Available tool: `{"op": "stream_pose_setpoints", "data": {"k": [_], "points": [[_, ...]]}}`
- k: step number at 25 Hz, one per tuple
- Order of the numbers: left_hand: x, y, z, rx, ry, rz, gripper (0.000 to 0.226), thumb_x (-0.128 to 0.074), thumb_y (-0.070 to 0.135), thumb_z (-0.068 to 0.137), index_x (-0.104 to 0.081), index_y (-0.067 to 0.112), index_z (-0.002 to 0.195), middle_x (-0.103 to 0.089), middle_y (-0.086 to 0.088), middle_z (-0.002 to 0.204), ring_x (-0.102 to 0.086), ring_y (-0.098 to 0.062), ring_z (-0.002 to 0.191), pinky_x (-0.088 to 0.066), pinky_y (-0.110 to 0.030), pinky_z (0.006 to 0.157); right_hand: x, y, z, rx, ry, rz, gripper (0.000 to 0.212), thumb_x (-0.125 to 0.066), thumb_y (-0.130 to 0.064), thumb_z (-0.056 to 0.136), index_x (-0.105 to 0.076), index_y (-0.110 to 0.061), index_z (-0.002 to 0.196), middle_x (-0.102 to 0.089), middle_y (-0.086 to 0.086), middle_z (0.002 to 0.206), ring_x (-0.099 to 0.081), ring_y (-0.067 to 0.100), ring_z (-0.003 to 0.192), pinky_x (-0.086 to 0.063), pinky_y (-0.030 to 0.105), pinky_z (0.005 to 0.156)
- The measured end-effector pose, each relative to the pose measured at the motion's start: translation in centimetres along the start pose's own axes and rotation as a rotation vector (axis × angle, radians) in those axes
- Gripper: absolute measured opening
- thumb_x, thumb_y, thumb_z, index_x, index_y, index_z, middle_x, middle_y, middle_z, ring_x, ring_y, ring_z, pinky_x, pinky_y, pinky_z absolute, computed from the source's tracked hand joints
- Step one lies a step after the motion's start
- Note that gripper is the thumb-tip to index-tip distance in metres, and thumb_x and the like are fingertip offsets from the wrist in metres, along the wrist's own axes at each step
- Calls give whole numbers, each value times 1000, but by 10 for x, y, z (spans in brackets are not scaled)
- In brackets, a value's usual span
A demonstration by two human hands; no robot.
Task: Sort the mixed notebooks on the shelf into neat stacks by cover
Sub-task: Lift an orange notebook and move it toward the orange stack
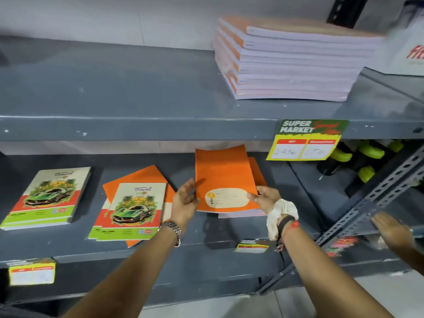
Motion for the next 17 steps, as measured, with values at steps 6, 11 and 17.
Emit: {"op": "stream_pose_setpoints", "data": {"k": [6, 11, 17], "points": [[-60, -23, 13, 21, -52, 27, 57, -45, -23, 77, -37, -1, 129, -44, -20, 139, -43, -32, 128, -36, -37, 106, 35, 31, 31, -62, 125, -212, 22, -68, -19, 79, -69, -9, 99, -71, 9, 91, -64, 28, 92, -45, 27, 80], [-55, -30, 17, 9, -97, 206, 66, -53, -7, 82, -22, 7, 139, -37, -12, 145, -36, -24, 135, -34, -31, 108, 33, 40, 40, -79, 145, -364, 32, -66, -20, 79, -63, -11, 110, -65, 15, 115, -55, 33, 114, -46, 37, 95], [38, -20, 7, -114, 271, 515, 50, -47, 7, 88, -34, 16, 136, -52, -12, 133, -52, -33, 117, -42, -37, 95, -6, -3, 5, 243, 215, -353, 30, -60, -17, 81, -60, -20, 111, -64, 6, 112, -54, 30, 110, -48, 41, 94]]}}
Point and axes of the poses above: each hand's wrist, its own z-axis towards the middle knuckle, its own x-axis out of the back of the hand, y = z × x, the point moved 2 cm from there along z, towards the middle knuckle
